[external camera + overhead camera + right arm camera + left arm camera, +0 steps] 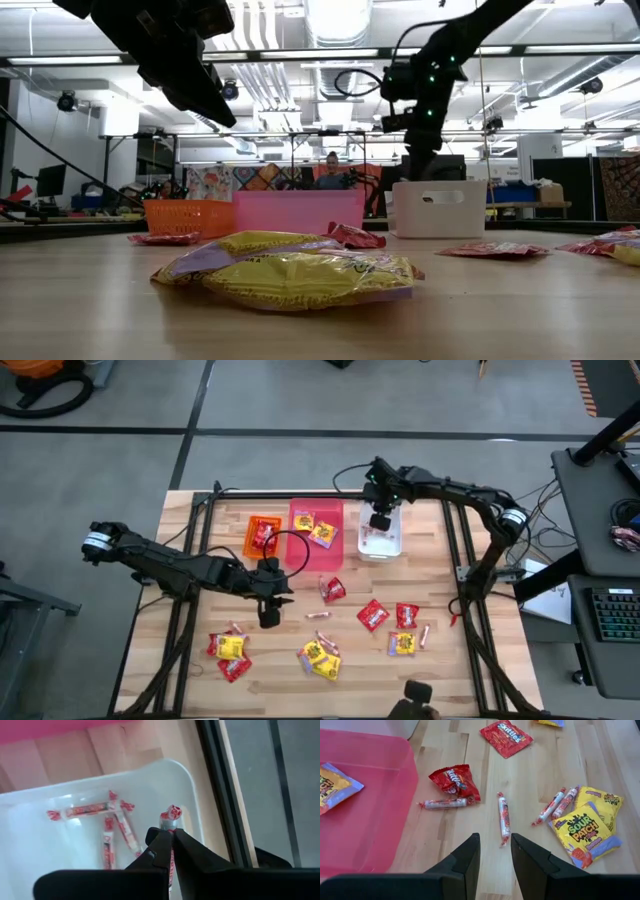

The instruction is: Organize candy in baskets

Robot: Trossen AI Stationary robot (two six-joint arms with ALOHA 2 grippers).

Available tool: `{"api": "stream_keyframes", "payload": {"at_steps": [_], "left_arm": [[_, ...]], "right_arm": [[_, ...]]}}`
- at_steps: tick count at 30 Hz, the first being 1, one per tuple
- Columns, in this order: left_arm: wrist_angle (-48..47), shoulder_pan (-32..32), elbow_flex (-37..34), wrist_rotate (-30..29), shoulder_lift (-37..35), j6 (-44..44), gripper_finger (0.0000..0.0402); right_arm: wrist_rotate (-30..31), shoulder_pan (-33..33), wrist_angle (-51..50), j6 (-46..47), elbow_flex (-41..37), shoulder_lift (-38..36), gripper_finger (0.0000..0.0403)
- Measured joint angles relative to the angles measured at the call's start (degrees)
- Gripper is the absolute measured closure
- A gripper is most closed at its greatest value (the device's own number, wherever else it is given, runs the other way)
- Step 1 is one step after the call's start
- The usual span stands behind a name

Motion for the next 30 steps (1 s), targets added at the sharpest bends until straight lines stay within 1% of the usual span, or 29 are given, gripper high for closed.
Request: {"api": "stream_keyframes", "payload": {"at_steps": [3, 7, 10, 14, 18, 22, 25, 30], "left_arm": [[0.0, 0.0, 0.0, -0.1, 0.0, 0.0, 0.0308], [0.0, 0.0, 0.0, -2.0, 0.0, 0.0, 0.0308], [0.0, 0.0, 0.0, -2.1, 0.0, 0.0, 0.0308], [0.2, 0.0, -0.2, -2.1, 0.0, -0.9, 0.0308], [3.2, 0.0, -2.2, -2.0, 0.0, -3.7, 0.0308], [2.8, -0.9, -4.2, -2.0, 0.0, -6.1, 0.0308], [-0.8, -1.6, -4.7, -1.8, 0.0, -9.7, 0.0308], [-10.5, -1.7, -4.8, -2.0, 0.1, -20.9, 0.0308]], "right_arm": [[-0.4, -0.4, 0.1, -0.7, -0.1, 0.0, 0.0377], [-1.5, -0.4, 0.3, 0.3, -0.1, 0.1, 0.0335], [-1.3, -0.4, 0.5, 1.6, -0.1, 0.1, 0.0301], [-1.3, -0.3, 0.0, 3.5, 0.1, -0.8, 0.0276], [-1.7, 1.9, -1.5, 7.5, 1.1, -3.5, 0.0271], [-4.5, 6.6, -1.7, 10.0, 0.7, -7.1, 0.0273], [-4.7, 10.8, -1.5, 12.6, 0.3, -9.7, 0.0277], [-4.6, 18.1, -1.2, 16.8, -0.8, -13.0, 0.0276]]}}
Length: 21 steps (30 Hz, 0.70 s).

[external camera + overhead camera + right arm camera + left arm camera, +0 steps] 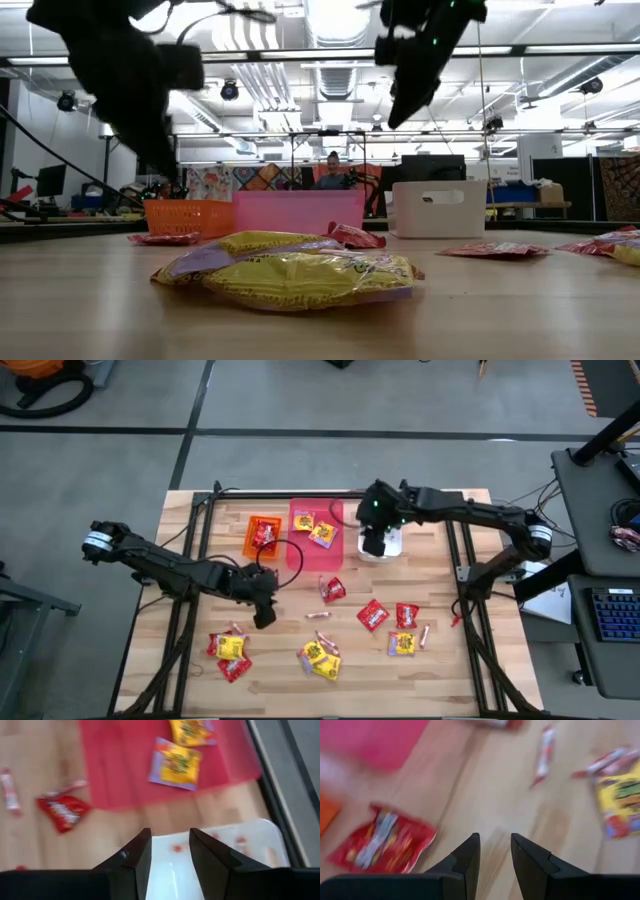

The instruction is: Organize candy in baskets

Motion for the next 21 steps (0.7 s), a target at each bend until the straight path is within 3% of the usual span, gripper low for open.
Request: {"api": "stream_keyframes", "payload": {"at_steps": [3, 8, 16, 21], "left_arm": [[-2.6, -0.1, -1.2, -1.3, 0.7, -1.1, 0.0308], [-2.5, -0.1, -2.3, -0.1, 2.5, 8.9, 0.0294], [-2.3, -0.1, -3.4, -12.1, 4.5, 21.9, 0.0244], [0.2, 0.0, -6.7, -13.0, 5.3, 22.4, 0.0224]], "right_arm": [[0.3, 3.8, 0.4, 1.2, -0.1, -0.8, 0.0274], [0.4, 8.4, 2.6, 1.8, -0.1, -0.9, 0.0273], [0.5, 10.4, 3.2, 2.3, -0.1, -0.9, 0.0275], [0.6, 10.4, 3.3, 2.2, -0.2, -0.8, 0.0274]]}}
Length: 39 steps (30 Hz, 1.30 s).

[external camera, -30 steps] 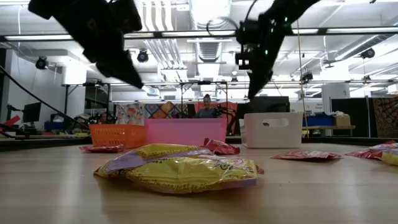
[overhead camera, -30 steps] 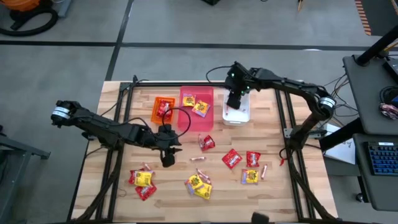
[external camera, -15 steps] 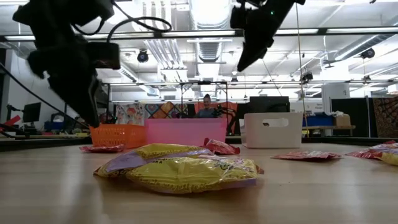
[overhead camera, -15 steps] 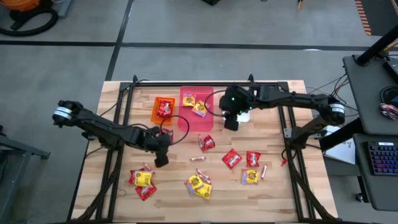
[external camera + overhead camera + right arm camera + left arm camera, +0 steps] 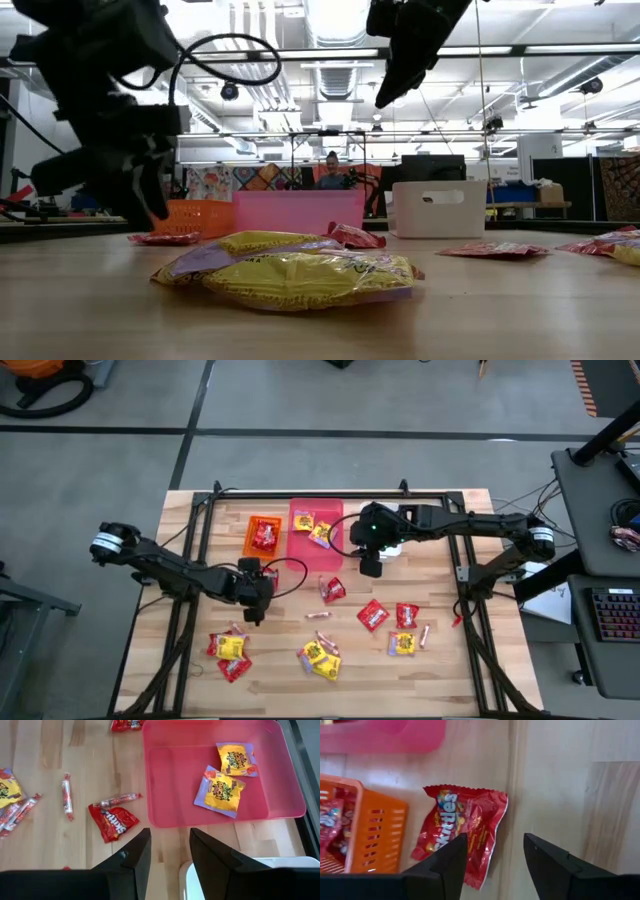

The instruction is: Organize candy in baskets

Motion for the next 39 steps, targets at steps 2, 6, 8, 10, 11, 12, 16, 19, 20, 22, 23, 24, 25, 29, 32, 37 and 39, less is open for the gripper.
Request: {"api": "stream_keyframes", "payload": {"at_steps": [2, 6, 8, 10, 11, 12, 16, 19, 20, 22, 23, 24, 25, 29, 32, 37, 39], "left_arm": [[2.5, 0.1, -1.3, 0.0, 0.0, -0.4, 0.022], [6.6, 1.2, -4.0, -0.9, 0.0, -1.5, 0.0219], [8.0, 1.8, -4.7, -1.4, 0.0, -1.8, 0.0219], [9.3, 2.5, -5.6, -1.5, 0.0, -1.9, 0.0219], [10.4, 2.8, -6.2, -1.5, 0.0, -1.9, 0.0219], [11.8, 3.1, -6.8, -1.5, 0.0, -1.9, 0.0219], [15.3, 3.7, -8.9, -1.3, -0.2, -2.7, 0.022], [16.2, 3.7, -10.0, -1.2, -0.2, -4.5, 0.0229], [16.3, 3.7, -10.4, -1.1, -0.2, -5.1, 0.0234], [16.6, 3.7, -10.9, -0.8, -0.2, -6.3, 0.0246], [16.8, 3.7, -11.1, -0.4, -0.2, -6.5, 0.0253], [17.0, 3.7, -11.2, -0.1, -0.2, -6.9, 0.0261], [17.0, 3.7, -11.2, 0.1, -0.2, -7.2, 0.027], [17.1, 3.7, -10.9, 1.3, -0.1, -7.6, 0.0312], [16.6, 3.5, -10.0, 2.2, -0.2, -7.4, 0.0352], [14.8, 2.6, -7.1, 8.1, -1.1, -5.7, 0.0393], [12.7, 2.4, -5.4, 10.5, -1.7, -4.6, 0.0392]], "right_arm": [[0.0, 0.0, 0.0, 0.0, 0.0, 0.0, 0.0276], [0.0, 0.0, 0.0, 0.0, 0.0, 0.0, 0.0277], [0.0, 0.0, 0.1, 0.1, -0.1, 0.0, 0.0275], [0.0, 0.0, 0.1, 0.1, -0.1, 0.0, 0.0273], [0.0, 0.0, 0.2, 0.1, -0.1, 0.0, 0.0273], [0.0, 0.0, 0.2, 0.1, -0.1, 0.0, 0.0274], [0.0, 0.0, 0.2, 0.1, -0.1, 0.0, 0.0278], [0.0, 0.0, 0.2, 0.1, -0.1, 0.1, 0.0279], [0.0, 0.0, 0.2, 0.1, -0.1, 0.1, 0.028], [0.0, 0.0, 0.2, 0.1, -0.1, 0.1, 0.028], [-0.1, 0.0, 0.2, 0.1, -0.1, 0.1, 0.028], [-0.1, 0.0, 0.2, 0.1, -0.1, 0.1, 0.028], [-0.1, 0.0, 0.2, 0.1, -0.1, 0.1, 0.028], [-0.1, 0.0, 0.2, 0.1, -0.1, 0.1, 0.028], [-0.2, 0.0, 0.2, 0.1, -0.1, 0.1, 0.028], [-0.2, 0.1, -0.3, 0.1, -0.2, 0.1, 0.028], [-0.2, 0.2, -0.3, 0.1, -0.2, 0.1, 0.028]]}}
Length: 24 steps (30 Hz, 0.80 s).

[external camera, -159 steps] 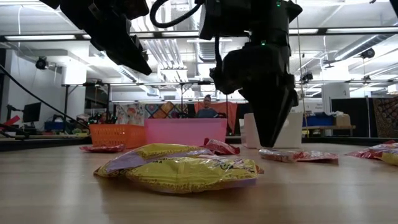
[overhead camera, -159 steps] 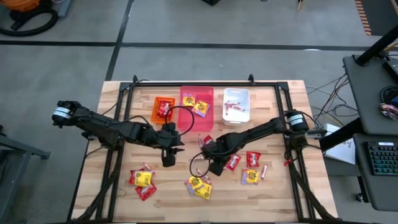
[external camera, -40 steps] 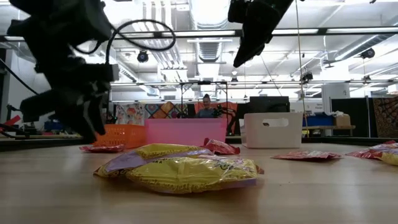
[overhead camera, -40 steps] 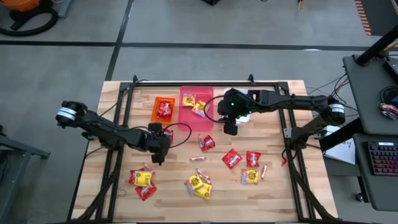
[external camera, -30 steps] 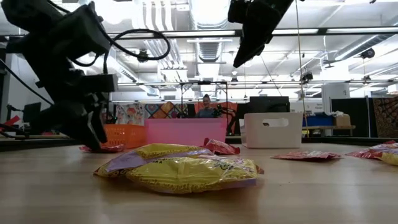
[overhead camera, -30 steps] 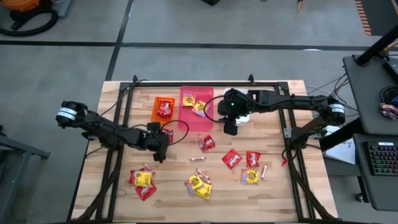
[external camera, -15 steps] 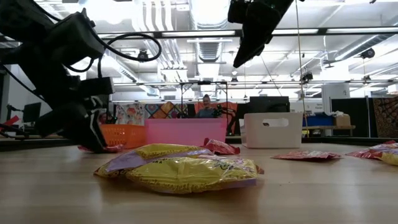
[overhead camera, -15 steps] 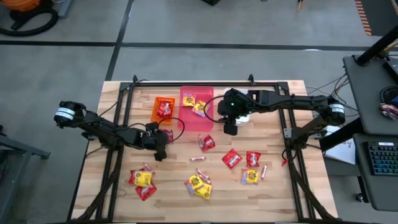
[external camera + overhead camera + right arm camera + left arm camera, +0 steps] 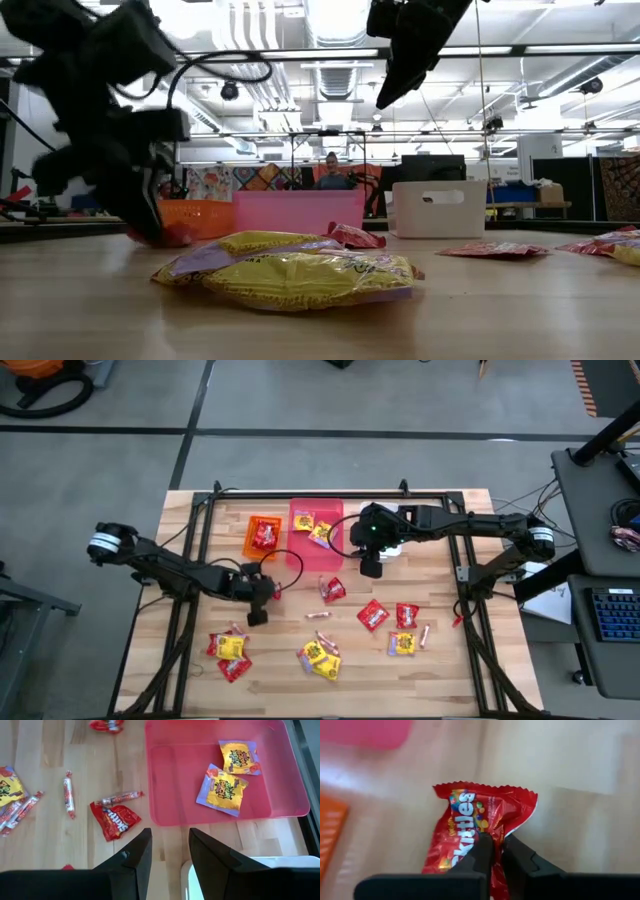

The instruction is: Organize candy in baskets

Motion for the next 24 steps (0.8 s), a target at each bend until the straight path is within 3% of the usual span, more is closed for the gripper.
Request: {"api": "stream_keyframes", "payload": {"at_steps": [6, 13, 21, 24], "left_arm": [[-10.4, 0.0, 7.1, 0.8, -3.1, 4.3, 0.0399], [-23.7, 3.3, 14.8, -7.1, -8.7, 12.1, 0.04], [-26.3, 18.7, 15.4, -6.9, -14.3, 24.9, 0.04], [-25.5, 26.4, 15.0, -1.9, -13.8, 29.5, 0.04]], "right_arm": [[0.0, 0.5, 0.0, 0.0, 0.0, 0.0, 0.028], [-0.2, 1.9, -0.1, 0.5, 0.0, 0.0, 0.028], [-0.2, 2.5, -0.1, 0.5, -0.2, 0.0, 0.028], [-0.2, 2.5, -0.1, 0.5, -0.3, 0.0, 0.028]]}}
